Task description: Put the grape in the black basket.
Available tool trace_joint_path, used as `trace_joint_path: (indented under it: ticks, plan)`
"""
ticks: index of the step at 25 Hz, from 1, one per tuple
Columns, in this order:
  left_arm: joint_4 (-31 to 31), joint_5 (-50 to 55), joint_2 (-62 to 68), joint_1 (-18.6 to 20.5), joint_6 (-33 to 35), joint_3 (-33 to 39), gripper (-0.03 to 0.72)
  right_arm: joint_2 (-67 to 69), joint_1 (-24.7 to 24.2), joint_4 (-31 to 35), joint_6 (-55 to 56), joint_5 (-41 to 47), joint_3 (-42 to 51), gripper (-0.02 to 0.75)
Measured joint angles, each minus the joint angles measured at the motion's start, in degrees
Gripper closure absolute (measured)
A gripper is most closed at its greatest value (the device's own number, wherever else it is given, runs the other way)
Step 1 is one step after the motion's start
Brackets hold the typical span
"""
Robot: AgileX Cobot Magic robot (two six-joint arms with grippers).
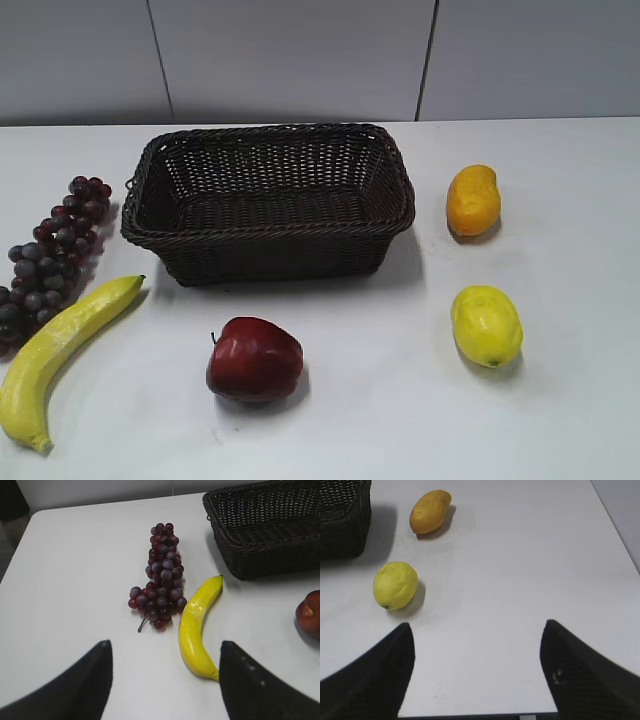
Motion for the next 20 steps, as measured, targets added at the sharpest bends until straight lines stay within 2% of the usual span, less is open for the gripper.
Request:
trace_joint_path:
  ticks: [20]
  plan:
    - [-0.7,-0.5,0.8,0.0,0.0,-0.2,0.092,0.0,0.0,0.0,0.0,0.0,0.0,0.145]
